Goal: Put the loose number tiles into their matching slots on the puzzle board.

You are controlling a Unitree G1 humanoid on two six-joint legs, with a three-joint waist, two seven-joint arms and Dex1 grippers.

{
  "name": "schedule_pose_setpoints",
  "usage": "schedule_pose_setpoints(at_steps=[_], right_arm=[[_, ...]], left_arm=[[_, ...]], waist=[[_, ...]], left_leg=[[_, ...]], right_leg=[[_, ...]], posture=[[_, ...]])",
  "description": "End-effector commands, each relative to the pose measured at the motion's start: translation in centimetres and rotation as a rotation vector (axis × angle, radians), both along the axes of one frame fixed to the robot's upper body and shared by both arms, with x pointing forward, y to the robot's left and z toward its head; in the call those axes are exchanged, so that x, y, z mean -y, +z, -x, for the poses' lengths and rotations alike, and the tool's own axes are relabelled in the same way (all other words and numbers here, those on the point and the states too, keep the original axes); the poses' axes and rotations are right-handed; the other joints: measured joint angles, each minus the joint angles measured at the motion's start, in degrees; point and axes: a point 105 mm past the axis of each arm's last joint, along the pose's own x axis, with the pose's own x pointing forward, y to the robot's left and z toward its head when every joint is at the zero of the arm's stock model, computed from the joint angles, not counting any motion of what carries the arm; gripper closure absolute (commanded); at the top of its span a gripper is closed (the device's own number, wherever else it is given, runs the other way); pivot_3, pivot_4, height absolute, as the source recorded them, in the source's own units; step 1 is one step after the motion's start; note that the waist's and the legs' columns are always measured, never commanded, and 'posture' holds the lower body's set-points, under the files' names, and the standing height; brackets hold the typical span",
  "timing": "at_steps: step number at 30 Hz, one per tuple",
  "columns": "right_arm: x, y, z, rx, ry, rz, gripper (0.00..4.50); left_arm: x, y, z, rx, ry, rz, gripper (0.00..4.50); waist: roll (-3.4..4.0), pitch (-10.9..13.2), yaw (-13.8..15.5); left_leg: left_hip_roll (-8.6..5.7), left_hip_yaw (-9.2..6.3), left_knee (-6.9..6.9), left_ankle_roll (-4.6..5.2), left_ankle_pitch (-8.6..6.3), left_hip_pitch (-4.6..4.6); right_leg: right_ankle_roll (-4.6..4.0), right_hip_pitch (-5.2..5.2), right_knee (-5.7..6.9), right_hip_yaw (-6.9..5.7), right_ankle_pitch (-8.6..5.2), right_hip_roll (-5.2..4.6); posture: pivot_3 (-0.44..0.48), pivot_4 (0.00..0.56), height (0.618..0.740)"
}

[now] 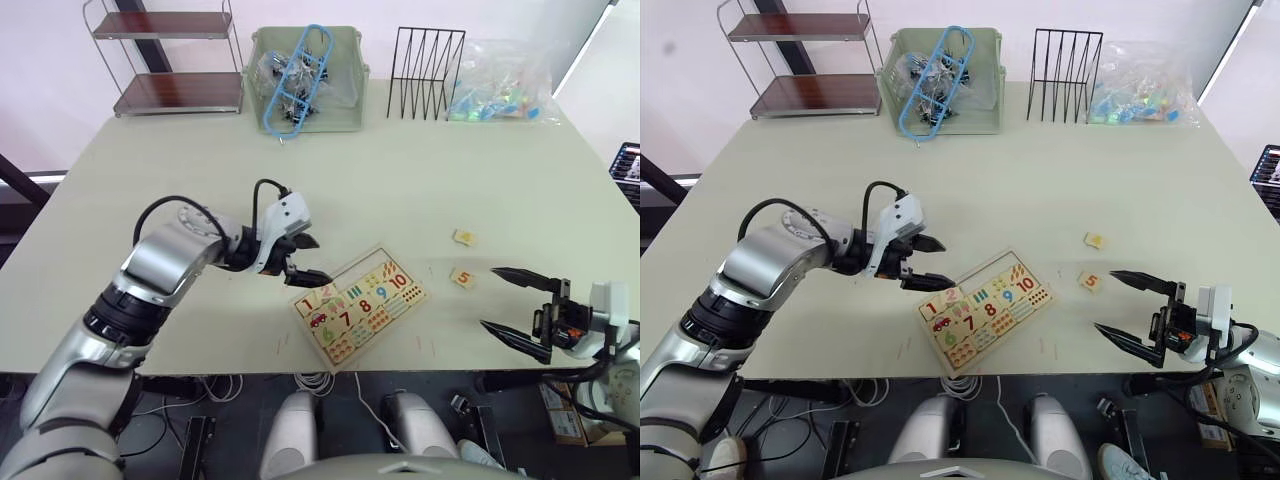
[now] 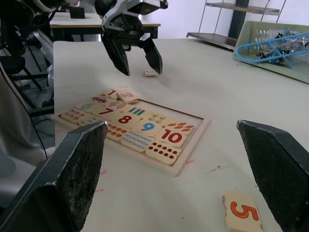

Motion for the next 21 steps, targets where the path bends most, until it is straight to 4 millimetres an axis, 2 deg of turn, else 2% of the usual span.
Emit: schedule_pose_setpoints(at_steps=[1,2,3,4,6,7,10,21], right_arm=[[0.1,0.8,0.2,0.041,-0.002,0.000,0.00],[0.2,0.8,0.2,0.041,-0.002,0.001,0.00],[0.2,0.8,0.2,0.040,-0.003,0.001,0.00],[0.2,0.8,0.3,0.040,-0.004,0.001,0.00],[0.2,0.8,0.3,0.039,-0.004,0.002,0.00],[0.2,0.8,0.3,0.039,-0.005,0.002,0.00],[0.2,0.8,0.4,0.037,-0.005,0.004,0.00],[0.3,1.0,0.3,0.035,-0.006,0.006,0.00]], left_arm=[[-0.9,1.2,0.2,0.073,-0.056,0.050,0.51],[-1.2,1.1,0.4,0.065,-0.064,0.056,0.79],[-1.5,0.9,0.5,0.060,-0.074,0.056,1.41],[-1.8,0.6,0.8,0.055,-0.086,0.048,1.72],[-2.3,0.0,1.2,0.046,-0.107,0.032,2.69],[-2.5,-0.3,1.5,0.036,-0.121,0.023,3.41],[-2.7,-0.9,2.0,0.014,-0.149,0.013,4.48],[-2.0,-2.4,3.3,-0.013,-0.215,-0.004,4.48]], waist=[[0.00,0.0,0.0],[0.00,0.0,0.0],[0.00,0.0,0.0],[0.00,0.0,0.0],[0.00,0.0,0.0],[0.00,0.0,0.0],[0.00,0.0,0.0],[0.01,0.0,0.0]], left_leg=[[0.00,0.00,0.00,0.00,0.00,0.00],[0.00,0.00,0.00,0.00,0.00,0.01],[0.00,0.00,0.00,0.00,0.00,0.01],[0.00,0.00,0.00,0.00,0.00,0.01],[0.00,0.01,0.00,0.00,0.00,0.01],[0.00,0.01,0.00,0.00,0.00,0.01],[0.00,0.01,0.00,0.00,0.00,0.02],[0.01,0.01,0.00,0.00,0.00,0.01]], right_leg=[[0.00,0.00,0.00,0.00,0.00,0.00],[-0.01,0.00,0.00,0.00,-0.01,0.00],[-0.02,0.00,0.00,0.00,-0.01,0.00],[-0.02,0.00,0.00,0.00,-0.01,0.00],[-0.02,0.00,0.00,0.00,-0.01,0.00],[-0.02,0.00,0.00,0.00,-0.01,0.00],[-0.02,0.00,0.01,0.00,-0.02,0.00],[-0.04,0.00,0.01,0.00,-0.03,0.00]], posture=[[0.000,0.150,0.740],[0.000,0.150,0.740],[0.000,0.150,0.740],[0.000,0.150,0.740],[0.000,0.150,0.740],[0.000,0.150,0.740],[0.000,0.150,0.740],[0.000,0.150,0.740]])
